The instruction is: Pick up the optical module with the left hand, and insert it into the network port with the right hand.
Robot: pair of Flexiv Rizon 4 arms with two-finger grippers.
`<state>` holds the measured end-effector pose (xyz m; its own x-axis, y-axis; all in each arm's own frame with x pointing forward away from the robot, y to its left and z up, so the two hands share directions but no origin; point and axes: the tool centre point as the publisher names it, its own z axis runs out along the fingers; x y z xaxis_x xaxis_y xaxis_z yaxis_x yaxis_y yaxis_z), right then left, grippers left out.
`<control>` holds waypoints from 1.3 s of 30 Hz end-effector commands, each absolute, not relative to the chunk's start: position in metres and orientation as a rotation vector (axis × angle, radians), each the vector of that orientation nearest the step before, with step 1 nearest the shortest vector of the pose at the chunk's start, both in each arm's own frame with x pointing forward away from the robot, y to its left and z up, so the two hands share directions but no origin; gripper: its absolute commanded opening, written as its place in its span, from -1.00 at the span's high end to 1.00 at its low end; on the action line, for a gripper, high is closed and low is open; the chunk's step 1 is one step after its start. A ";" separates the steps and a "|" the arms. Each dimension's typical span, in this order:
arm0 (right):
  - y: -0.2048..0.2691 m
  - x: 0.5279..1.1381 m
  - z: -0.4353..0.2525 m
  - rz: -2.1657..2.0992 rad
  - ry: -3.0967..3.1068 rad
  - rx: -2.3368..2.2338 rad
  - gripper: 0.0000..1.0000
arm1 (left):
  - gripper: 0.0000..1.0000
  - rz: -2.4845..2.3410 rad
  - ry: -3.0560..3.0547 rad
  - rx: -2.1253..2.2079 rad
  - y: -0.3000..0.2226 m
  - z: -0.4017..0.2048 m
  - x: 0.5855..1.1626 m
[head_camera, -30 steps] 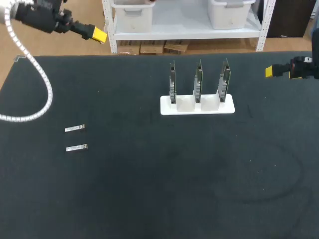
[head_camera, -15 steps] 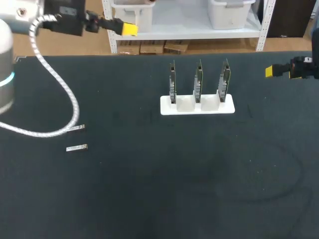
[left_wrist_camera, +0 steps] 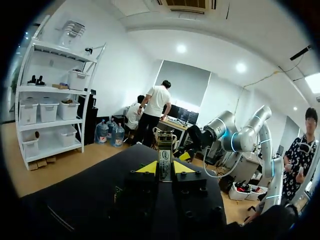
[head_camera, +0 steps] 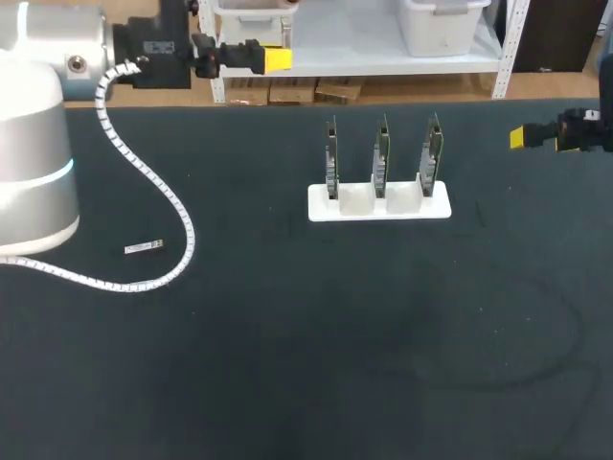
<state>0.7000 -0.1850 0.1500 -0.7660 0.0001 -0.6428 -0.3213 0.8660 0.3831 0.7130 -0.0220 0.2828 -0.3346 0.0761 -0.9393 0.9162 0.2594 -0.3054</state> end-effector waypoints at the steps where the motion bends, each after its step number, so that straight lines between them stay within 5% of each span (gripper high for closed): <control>1: -0.185 0.700 0.150 0.636 2.374 -0.231 -1.00 | 1.00 -1.190 1.573 0.898 -0.023 0.278 0.709; 20: -0.185 0.700 0.150 0.636 2.374 -0.231 -1.00 | 1.00 -1.057 1.400 1.403 -0.064 0.243 0.733; 39: -0.185 0.700 0.150 0.636 2.374 -0.231 -1.00 | 1.00 -1.297 1.462 1.278 -0.070 0.246 0.751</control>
